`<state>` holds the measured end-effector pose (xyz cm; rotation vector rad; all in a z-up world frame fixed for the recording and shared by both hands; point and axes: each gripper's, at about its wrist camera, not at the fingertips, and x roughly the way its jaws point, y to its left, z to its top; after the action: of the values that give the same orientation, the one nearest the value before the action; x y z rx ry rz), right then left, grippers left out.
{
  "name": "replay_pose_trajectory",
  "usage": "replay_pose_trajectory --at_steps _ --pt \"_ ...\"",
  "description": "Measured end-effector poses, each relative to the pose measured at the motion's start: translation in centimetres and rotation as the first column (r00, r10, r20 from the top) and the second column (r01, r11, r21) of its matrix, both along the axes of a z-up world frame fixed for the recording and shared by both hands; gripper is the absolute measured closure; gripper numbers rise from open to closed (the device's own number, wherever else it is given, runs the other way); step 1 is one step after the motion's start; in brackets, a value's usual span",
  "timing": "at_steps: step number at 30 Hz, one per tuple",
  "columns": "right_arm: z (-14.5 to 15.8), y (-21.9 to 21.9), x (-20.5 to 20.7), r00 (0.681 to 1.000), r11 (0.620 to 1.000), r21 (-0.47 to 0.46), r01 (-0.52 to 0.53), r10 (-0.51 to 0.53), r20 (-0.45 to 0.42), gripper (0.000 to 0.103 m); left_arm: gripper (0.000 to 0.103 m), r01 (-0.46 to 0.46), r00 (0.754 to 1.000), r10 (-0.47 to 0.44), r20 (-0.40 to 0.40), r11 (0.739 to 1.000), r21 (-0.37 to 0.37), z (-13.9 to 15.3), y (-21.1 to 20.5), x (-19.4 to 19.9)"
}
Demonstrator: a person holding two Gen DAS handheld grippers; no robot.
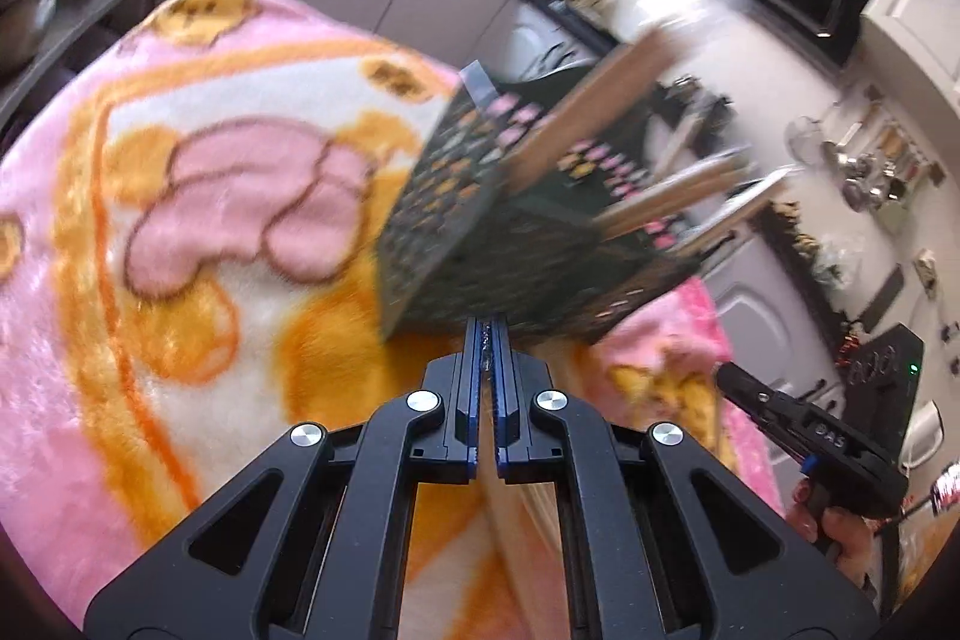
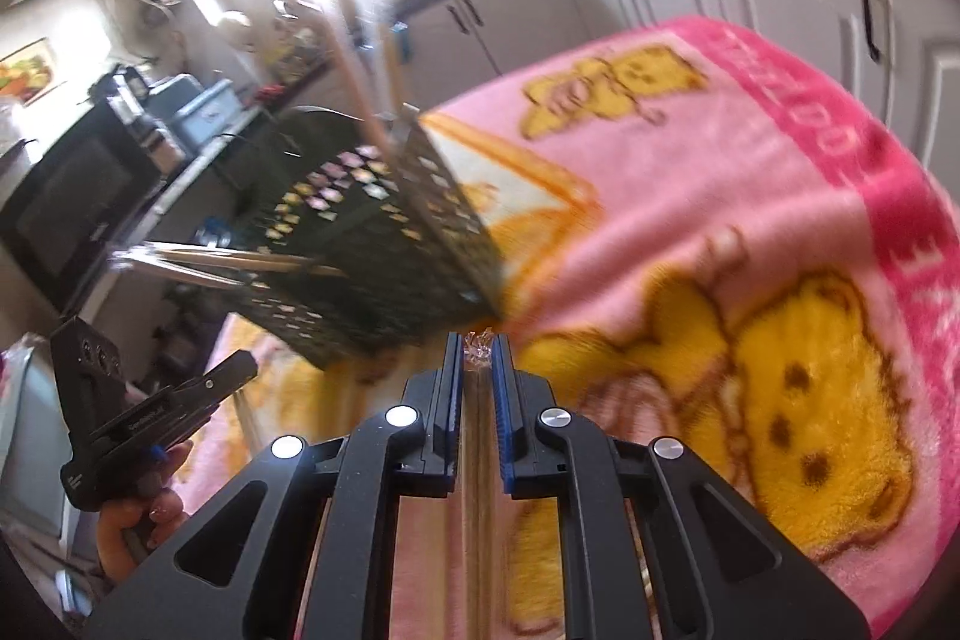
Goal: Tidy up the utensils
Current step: 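Close the left gripper on a wrapped chopstick while the right gripper grasps another, then lift both held chopsticks upright and carry them above the green caddy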
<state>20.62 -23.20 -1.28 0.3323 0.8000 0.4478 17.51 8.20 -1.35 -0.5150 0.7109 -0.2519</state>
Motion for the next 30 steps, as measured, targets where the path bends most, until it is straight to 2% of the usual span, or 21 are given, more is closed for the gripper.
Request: replay_pose_trajectory --at_steps 6,13,23,30 --pt "3.7 1.2 -1.6 0.993 0.998 0.038 -0.06 0.056 0.1 0.094 0.102 0.069 0.99 -0.07 0.123 0.998 0.007 4.6 -2.2 -1.6" --pt "7.9 1.8 -3.6 0.967 0.995 0.043 -0.093 0.08 0.242 0.095 0.102 0.134 0.968 -0.135 0.213 0.991 0.019 8.4 -4.4 -2.0" --pt "11.2 1.7 -4.9 0.92 0.996 0.024 -0.089 0.073 0.386 0.095 0.102 0.183 0.938 -0.186 0.294 0.982 0.037 11.9 -5.9 -1.5" --pt "12.4 1.4 -5.1 0.896 0.997 0.016 -0.072 0.058 0.441 0.095 0.102 0.2 0.923 -0.198 0.329 0.979 0.026 13.6 -6.3 -0.6"
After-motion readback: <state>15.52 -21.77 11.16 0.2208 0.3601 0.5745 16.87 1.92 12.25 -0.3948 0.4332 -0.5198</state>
